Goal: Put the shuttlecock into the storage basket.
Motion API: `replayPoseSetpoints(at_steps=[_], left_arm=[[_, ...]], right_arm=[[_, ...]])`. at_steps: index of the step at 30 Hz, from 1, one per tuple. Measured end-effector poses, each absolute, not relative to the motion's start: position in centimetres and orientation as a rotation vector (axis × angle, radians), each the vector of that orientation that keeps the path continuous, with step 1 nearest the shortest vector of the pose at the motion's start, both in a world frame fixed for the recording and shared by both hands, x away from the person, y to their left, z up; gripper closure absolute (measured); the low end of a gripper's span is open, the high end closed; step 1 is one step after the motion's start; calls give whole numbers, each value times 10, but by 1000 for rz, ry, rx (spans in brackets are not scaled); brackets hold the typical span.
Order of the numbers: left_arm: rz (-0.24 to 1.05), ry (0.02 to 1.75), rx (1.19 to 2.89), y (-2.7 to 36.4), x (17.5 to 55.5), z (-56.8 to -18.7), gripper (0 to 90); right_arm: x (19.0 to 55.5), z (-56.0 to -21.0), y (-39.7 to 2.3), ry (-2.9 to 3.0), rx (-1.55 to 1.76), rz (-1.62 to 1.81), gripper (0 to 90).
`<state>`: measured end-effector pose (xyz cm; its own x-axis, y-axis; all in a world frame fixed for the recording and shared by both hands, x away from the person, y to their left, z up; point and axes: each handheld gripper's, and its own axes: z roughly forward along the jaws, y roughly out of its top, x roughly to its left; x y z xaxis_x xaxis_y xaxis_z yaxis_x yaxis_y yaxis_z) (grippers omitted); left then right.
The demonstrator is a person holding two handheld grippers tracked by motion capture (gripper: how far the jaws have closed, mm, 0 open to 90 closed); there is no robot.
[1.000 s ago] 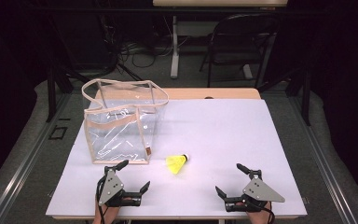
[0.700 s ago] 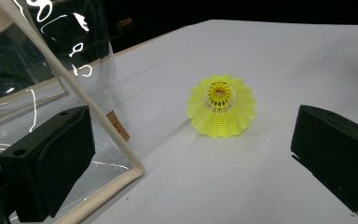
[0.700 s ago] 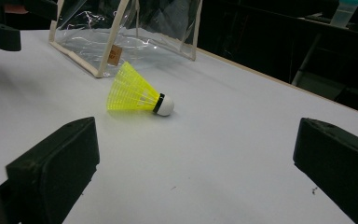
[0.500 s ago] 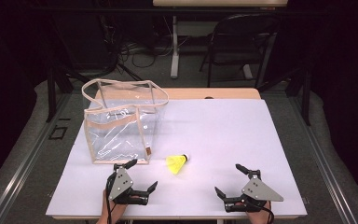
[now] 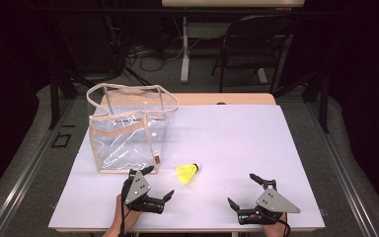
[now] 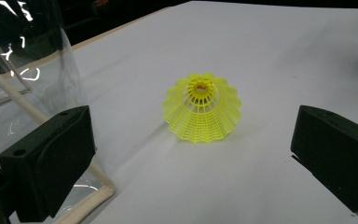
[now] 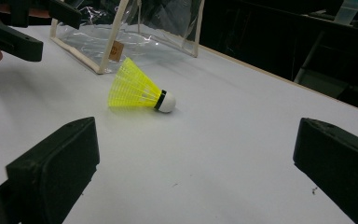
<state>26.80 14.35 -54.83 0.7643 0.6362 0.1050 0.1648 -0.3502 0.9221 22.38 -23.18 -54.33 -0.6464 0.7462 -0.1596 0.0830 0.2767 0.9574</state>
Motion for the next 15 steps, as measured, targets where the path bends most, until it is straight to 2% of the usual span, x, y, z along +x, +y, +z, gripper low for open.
replayPoseSetpoints(at_steps=[15], left_arm=[[533,614,1982,118,271,-553,3]], right_arm=[[224,-544,-231,1954,746,1393,0]])
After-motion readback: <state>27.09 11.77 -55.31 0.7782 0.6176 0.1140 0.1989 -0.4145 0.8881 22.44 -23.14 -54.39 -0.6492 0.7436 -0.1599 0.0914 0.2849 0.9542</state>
